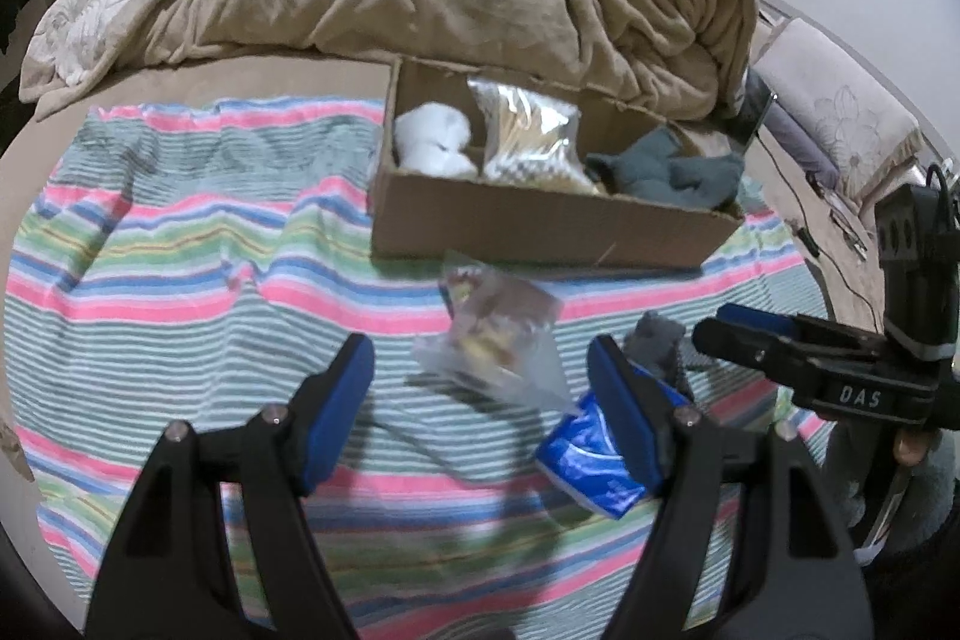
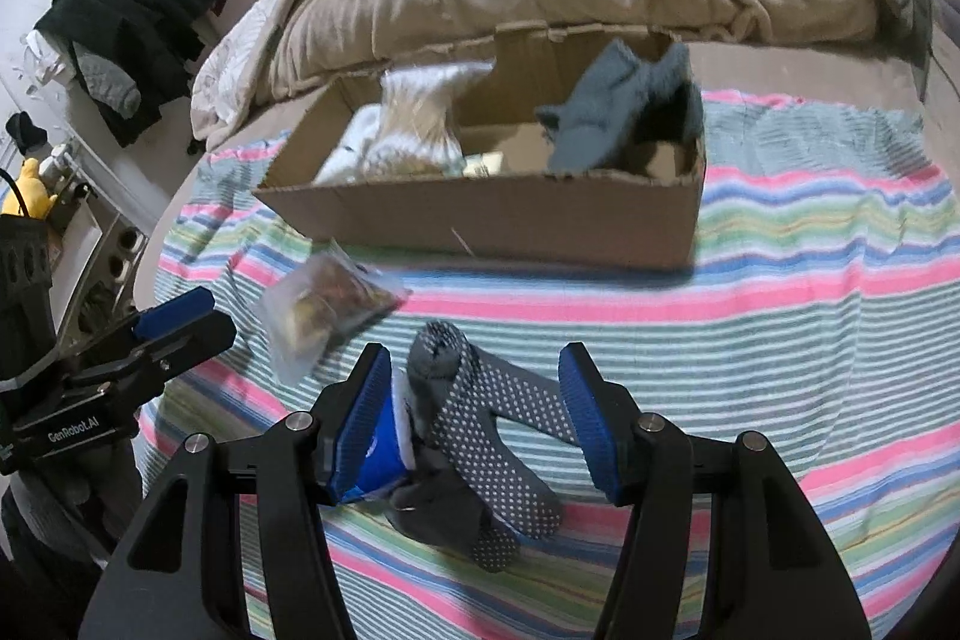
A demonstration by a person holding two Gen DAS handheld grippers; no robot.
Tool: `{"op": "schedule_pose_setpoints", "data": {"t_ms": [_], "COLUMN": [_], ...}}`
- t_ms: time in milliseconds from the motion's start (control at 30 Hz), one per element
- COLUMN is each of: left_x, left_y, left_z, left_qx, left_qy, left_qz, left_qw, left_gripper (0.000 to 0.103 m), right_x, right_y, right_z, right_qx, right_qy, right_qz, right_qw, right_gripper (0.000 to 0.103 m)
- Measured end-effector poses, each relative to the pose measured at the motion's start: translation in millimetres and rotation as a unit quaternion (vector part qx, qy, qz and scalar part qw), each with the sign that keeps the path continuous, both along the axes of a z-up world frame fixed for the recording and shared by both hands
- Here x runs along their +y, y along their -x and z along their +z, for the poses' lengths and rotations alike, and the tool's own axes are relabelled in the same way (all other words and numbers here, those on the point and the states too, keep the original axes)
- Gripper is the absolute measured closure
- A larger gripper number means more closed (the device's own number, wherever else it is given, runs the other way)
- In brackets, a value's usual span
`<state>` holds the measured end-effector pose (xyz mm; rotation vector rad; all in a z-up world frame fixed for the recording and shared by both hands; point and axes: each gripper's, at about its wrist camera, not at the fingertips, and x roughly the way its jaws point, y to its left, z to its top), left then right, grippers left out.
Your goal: Organize objects
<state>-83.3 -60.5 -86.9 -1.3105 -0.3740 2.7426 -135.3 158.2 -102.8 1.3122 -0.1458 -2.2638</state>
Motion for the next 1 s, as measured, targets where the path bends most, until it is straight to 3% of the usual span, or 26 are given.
{"op": "schedule_pose_setpoints", "data": {"t_ms": [333,533,600,767,1000], "left_x": [10,17,20,23,20], "left_y": [17,32,34,35,25], "left_z": [-18,-38,-42,-44,-37], "left_qx": [-0.012,-0.033,-0.036,-0.034,-0.023], "left_qy": [0.018,0.02,0.02,0.014,0.008], "left_qz": [-0.01,-0.026,-0.032,-0.043,-0.037], "left_qw": [0.9997,0.9989,0.9986,0.9984,0.999], "left_gripper": [0.028,0.029,0.035,0.051,0.054], "right_x": [-11,-20,-21,-17,-9], "right_y": [2,-3,-4,-6,-9], "right_z": [-23,-27,-28,-22,3], "right_qx": [-0.023,-0.016,-0.014,-0.001,0.031], "right_qy": [0.003,0.0,0.0,-0.001,0.007], "right_qz": [0.016,0.045,0.049,0.048,0.036], "right_qw": [1.0,0.999,0.999,0.999,0.999], "right_gripper": [0.042,0.066,0.076,0.082,0.082]}}
